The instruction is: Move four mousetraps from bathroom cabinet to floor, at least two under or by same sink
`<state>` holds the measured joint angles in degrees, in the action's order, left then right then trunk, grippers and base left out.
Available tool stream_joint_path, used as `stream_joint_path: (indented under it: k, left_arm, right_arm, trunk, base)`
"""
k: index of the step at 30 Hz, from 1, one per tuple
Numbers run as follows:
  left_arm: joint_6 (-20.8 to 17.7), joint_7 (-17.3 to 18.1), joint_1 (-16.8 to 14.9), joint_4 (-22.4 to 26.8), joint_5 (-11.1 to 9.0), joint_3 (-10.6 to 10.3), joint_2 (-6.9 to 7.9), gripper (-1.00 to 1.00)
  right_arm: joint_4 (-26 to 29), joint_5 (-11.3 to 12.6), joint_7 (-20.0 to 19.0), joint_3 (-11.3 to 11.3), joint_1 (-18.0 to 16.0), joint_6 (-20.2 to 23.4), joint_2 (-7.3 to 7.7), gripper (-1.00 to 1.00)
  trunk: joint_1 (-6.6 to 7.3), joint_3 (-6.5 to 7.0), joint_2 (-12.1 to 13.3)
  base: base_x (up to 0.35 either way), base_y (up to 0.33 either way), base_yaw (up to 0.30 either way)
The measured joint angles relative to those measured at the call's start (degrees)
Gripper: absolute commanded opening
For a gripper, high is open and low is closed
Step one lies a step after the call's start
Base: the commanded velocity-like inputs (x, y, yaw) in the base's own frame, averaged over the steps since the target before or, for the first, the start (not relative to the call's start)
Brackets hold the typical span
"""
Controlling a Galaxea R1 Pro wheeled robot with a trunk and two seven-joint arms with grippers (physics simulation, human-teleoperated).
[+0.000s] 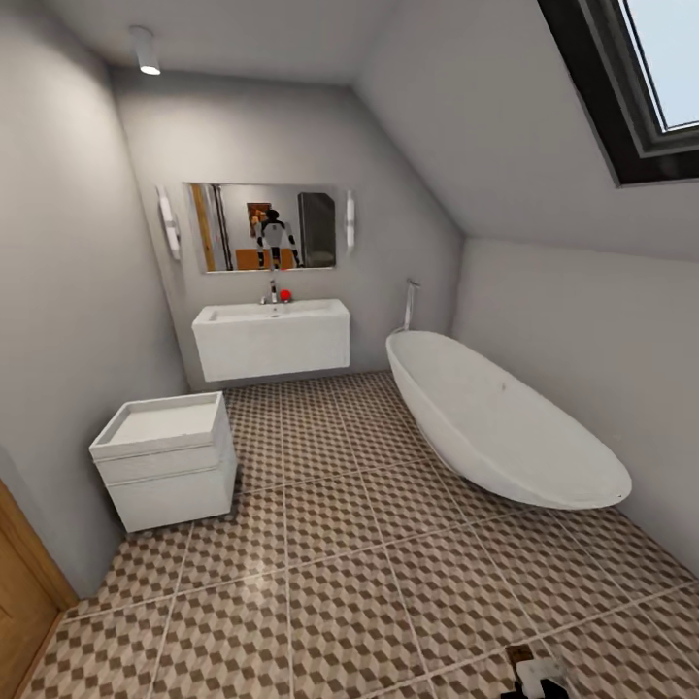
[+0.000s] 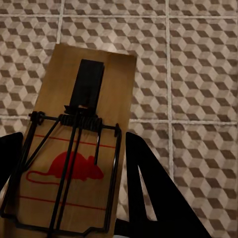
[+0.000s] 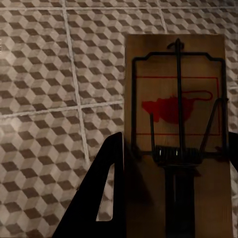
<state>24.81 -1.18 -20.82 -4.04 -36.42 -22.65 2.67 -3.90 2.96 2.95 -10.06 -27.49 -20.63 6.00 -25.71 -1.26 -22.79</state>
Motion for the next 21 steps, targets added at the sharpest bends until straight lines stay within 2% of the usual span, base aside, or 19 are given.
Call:
stream_joint_path:
  k: [21]
  left_arm:
    - [-0.1,0.0,0.0,0.0,0.0,0.0,0.01,-1.00]
  right_arm:
    - [0.0,0.0,0.0,0.0,0.0,0.0,0.00,-1.00]
  trunk:
    - [0.00,0.00,0.0]
  base:
    - [0.329,0.000,0.231]
